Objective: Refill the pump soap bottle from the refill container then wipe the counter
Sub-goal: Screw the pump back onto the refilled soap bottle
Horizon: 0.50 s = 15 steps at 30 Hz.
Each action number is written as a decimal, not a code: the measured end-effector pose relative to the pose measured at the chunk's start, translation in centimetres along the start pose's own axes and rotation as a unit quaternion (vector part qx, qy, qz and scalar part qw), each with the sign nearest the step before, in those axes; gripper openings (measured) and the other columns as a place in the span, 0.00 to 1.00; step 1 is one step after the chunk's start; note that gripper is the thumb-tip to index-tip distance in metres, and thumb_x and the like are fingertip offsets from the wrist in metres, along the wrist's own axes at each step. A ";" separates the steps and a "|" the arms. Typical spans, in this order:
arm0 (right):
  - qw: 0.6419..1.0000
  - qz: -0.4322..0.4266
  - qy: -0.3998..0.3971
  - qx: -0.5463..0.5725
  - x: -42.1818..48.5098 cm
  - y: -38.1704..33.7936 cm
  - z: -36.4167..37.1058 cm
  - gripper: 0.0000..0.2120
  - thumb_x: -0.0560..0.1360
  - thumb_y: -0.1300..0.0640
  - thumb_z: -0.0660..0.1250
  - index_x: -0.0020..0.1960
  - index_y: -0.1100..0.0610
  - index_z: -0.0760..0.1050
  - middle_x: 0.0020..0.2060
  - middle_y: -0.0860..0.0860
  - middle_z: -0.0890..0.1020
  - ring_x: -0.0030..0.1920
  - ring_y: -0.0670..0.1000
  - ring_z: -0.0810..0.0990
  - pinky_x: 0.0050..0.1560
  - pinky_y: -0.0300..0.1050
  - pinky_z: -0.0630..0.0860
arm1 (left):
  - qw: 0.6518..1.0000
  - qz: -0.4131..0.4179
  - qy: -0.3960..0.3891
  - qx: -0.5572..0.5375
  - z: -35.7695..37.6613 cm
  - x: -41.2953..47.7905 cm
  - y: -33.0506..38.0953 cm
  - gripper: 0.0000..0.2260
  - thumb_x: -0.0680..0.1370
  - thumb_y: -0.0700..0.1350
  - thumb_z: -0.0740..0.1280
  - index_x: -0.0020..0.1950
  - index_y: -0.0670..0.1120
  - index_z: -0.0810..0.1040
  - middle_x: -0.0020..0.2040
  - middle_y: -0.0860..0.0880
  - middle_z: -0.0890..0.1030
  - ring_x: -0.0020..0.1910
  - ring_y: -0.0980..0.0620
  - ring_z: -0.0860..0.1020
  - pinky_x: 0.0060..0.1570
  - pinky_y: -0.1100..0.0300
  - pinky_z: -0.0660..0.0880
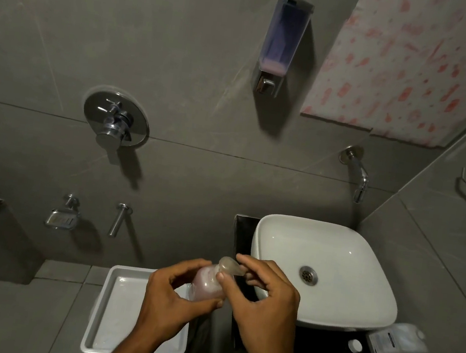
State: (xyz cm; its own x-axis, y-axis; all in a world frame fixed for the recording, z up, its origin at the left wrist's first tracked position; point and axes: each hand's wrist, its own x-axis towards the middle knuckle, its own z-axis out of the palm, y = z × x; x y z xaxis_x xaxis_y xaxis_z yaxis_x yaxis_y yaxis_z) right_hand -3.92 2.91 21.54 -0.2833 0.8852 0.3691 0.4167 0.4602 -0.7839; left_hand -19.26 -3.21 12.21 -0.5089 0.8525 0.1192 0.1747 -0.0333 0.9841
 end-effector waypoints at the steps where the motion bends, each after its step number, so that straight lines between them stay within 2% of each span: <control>1: 1.000 -0.004 0.008 -0.010 0.0 -0.2 0.0 0.17 0.66 0.41 0.76 0.55 0.38 0.80 0.46 0.34 0.83 0.50 0.40 0.83 0.46 0.32 0.82 | 1.000 0.001 0.001 0.000 0.0 0.1 0.1 0.29 0.61 0.49 0.88 0.61 0.52 0.87 0.56 0.55 0.90 0.58 0.51 0.88 0.60 0.51 0.85; 5: 0.999 -0.007 0.028 -0.024 0.1 -0.2 0.4 0.13 0.66 0.47 0.79 0.51 0.46 0.86 0.40 0.39 0.85 0.40 0.43 0.85 0.41 0.37 0.84 | 1.000 0.000 -0.003 0.002 0.1 0.2 -0.3 0.28 0.63 0.41 0.89 0.62 0.49 0.87 0.57 0.52 0.90 0.58 0.48 0.88 0.60 0.46 0.85; 8: 0.999 -0.013 0.037 -0.021 -0.1 -0.5 1.0 0.10 0.67 0.48 0.80 0.47 0.45 0.86 0.36 0.38 0.84 0.36 0.43 0.84 0.37 0.37 0.84 | 1.000 -0.007 -0.001 -0.001 0.2 0.4 -0.4 0.28 0.64 0.38 0.88 0.62 0.48 0.87 0.56 0.52 0.90 0.58 0.48 0.88 0.61 0.45 0.85; 11: 0.999 -0.004 0.044 -0.013 -0.2 -0.6 1.4 0.11 0.67 0.44 0.77 0.46 0.47 0.86 0.34 0.38 0.83 0.33 0.43 0.83 0.36 0.37 0.84 | 1.000 -0.010 0.001 -0.004 0.2 0.4 -0.4 0.27 0.64 0.36 0.87 0.62 0.45 0.87 0.56 0.49 0.90 0.57 0.47 0.88 0.61 0.45 0.85; 15: 0.999 -0.009 0.049 -0.012 -0.1 -0.4 1.8 0.08 0.66 0.44 0.78 0.44 0.42 0.83 0.28 0.33 0.78 0.33 0.44 0.83 0.33 0.30 0.80 | 1.000 -0.005 0.000 -0.003 0.2 0.6 -0.4 0.27 0.64 0.36 0.87 0.62 0.44 0.87 0.57 0.49 0.90 0.57 0.46 0.88 0.61 0.46 0.85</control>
State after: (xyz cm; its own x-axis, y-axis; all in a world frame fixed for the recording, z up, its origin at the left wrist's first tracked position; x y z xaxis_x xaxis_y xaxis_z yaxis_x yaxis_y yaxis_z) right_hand -5.59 2.52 20.95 -0.2044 0.8790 0.4307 0.4341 0.4758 -0.7650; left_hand -19.50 -2.62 11.84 -0.5104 0.8530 0.1092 0.1649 -0.0276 0.9859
